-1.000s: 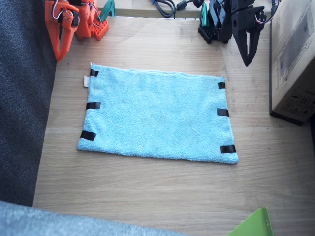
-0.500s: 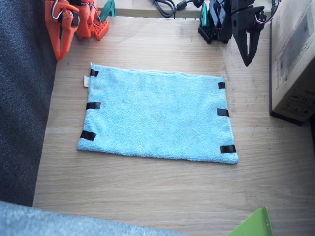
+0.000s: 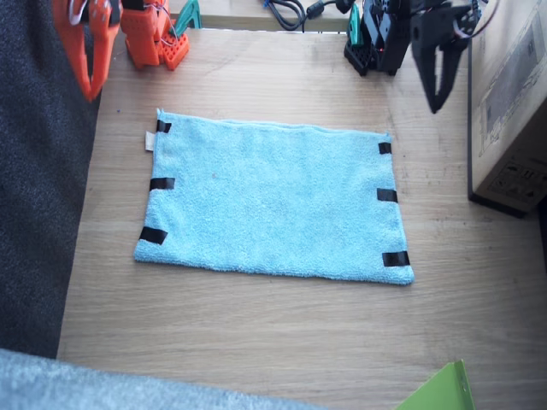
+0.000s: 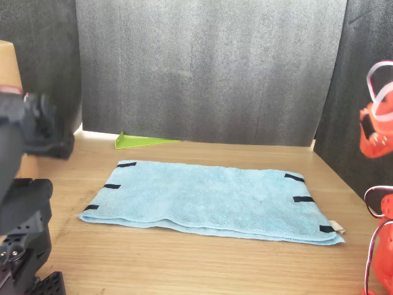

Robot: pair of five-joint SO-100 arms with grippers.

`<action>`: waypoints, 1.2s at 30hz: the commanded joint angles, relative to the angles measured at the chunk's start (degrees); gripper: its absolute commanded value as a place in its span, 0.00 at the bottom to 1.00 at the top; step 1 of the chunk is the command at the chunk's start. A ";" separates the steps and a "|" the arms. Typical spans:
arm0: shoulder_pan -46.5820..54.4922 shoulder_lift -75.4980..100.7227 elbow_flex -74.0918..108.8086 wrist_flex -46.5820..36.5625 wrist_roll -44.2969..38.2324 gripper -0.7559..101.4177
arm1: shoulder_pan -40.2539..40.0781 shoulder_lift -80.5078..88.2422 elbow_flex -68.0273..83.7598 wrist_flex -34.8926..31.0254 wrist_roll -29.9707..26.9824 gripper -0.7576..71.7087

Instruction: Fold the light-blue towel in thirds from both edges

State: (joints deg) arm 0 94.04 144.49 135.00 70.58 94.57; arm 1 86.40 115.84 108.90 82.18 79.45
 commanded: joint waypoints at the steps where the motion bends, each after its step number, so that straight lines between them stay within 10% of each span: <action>1: -0.44 -14.94 -11.07 0.70 0.79 0.00 | 4.31 -18.46 -8.00 4.04 -6.15 0.01; 36: -9.23 -37.27 -16.52 -0.79 1.05 0.23 | 16.00 -22.85 -1.58 -1.49 -3.87 0.25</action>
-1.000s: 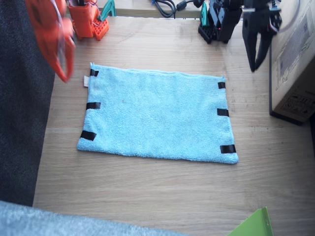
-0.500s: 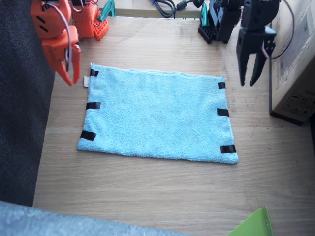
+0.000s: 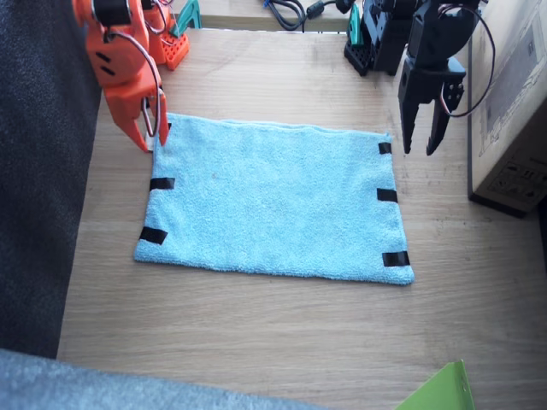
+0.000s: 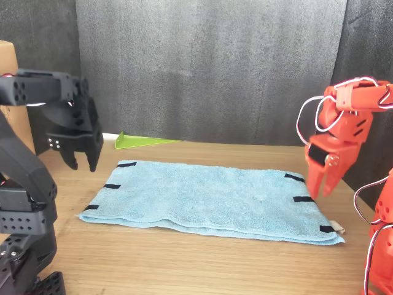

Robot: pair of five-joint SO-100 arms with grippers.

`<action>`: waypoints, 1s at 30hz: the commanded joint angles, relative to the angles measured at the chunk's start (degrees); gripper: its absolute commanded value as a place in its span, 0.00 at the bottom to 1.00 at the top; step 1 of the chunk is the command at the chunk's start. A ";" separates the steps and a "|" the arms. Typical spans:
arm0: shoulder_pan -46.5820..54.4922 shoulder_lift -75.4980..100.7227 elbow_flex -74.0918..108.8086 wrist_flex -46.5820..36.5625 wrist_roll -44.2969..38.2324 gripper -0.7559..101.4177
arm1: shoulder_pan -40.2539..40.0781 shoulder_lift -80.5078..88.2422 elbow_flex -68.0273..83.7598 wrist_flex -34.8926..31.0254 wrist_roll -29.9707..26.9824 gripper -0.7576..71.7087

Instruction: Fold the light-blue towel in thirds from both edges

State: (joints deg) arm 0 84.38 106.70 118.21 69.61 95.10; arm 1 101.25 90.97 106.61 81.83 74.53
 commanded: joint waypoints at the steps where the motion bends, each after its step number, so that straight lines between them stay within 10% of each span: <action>1: 0.35 0.26 0.26 0.09 0.35 0.23 | 1.05 2.11 0.97 -1.23 1.14 0.26; 30: -0.62 -5.71 -4.13 0.70 1.05 0.23 | -4.48 -4.39 0.44 -4.92 -0.88 0.31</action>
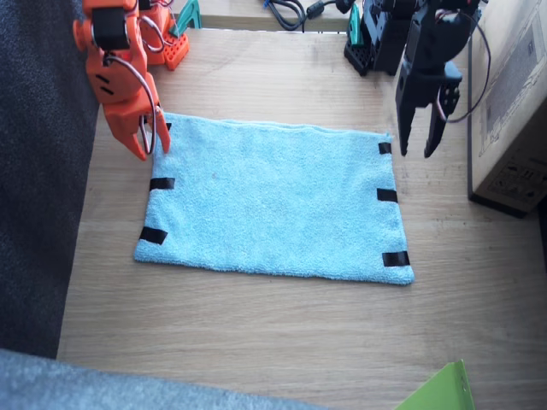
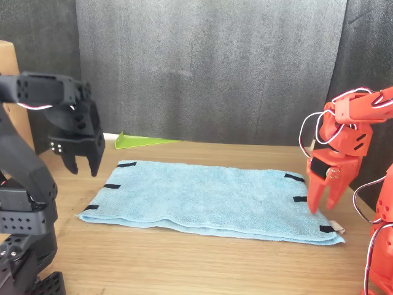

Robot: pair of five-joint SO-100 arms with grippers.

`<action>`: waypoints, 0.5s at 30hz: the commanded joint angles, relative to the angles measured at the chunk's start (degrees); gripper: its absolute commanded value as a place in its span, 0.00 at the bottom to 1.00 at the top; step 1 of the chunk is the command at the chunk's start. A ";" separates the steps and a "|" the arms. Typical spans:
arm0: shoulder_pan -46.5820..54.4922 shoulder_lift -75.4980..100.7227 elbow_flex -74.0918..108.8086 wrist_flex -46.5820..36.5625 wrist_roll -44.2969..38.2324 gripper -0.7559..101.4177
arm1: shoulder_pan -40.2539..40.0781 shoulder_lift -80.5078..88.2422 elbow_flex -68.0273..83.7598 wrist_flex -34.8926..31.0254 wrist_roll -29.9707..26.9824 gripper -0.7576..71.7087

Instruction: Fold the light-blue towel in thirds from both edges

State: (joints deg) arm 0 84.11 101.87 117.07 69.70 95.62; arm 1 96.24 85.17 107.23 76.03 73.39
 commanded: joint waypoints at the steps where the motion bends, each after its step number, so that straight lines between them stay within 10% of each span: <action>1: -0.70 -1.49 -3.43 0.70 0.53 0.23 | 0.62 1.58 -0.18 0.97 0.35 0.31; 15: -5.36 -7.38 -3.08 0.88 0.00 0.25 | 0.18 3.08 -0.18 2.55 -0.18 0.31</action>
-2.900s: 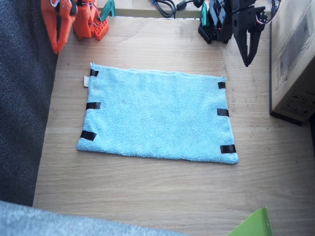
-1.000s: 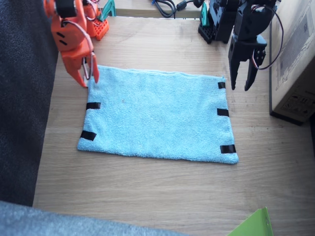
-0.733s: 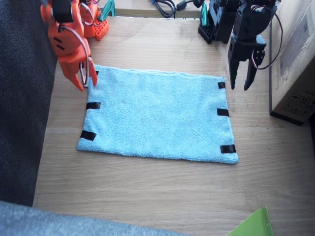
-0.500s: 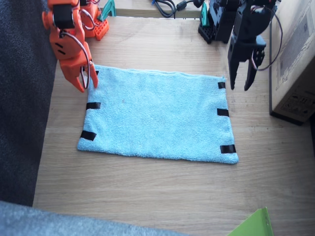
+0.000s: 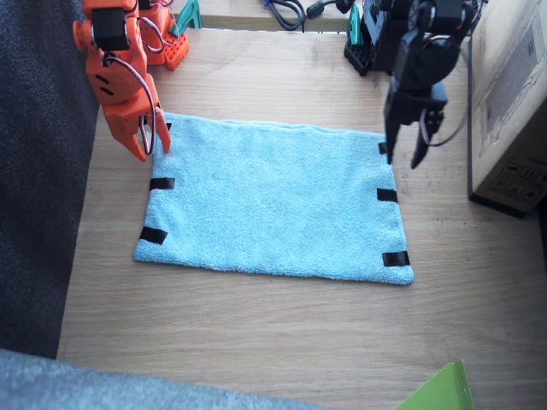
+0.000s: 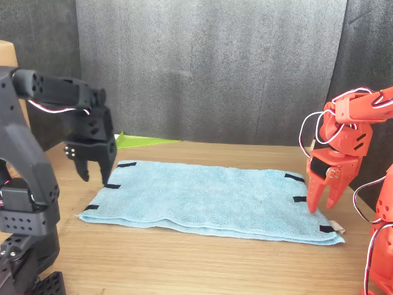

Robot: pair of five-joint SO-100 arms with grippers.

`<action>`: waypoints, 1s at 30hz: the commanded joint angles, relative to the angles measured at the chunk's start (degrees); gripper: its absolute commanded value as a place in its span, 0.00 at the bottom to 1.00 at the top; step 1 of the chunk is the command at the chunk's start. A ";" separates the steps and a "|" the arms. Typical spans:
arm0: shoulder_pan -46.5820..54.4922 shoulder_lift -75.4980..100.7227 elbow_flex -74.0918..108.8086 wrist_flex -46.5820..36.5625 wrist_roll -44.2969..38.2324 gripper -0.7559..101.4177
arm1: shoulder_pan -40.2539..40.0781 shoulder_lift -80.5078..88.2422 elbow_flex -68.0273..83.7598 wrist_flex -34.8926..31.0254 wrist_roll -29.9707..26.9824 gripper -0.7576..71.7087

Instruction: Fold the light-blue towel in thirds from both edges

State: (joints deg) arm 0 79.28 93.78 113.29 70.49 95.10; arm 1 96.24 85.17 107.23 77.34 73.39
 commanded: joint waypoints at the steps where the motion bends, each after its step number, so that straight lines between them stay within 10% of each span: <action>1: -0.70 0.35 0.97 -0.09 0.53 0.25 | 0.09 3.08 -0.18 1.23 -0.26 0.32; 30: -1.14 -8.79 -7.38 6.68 1.85 0.24 | 1.41 3.08 -0.35 2.55 0.09 0.32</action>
State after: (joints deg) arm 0 76.82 84.73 107.75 76.29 96.68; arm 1 96.59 85.43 107.23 78.31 73.39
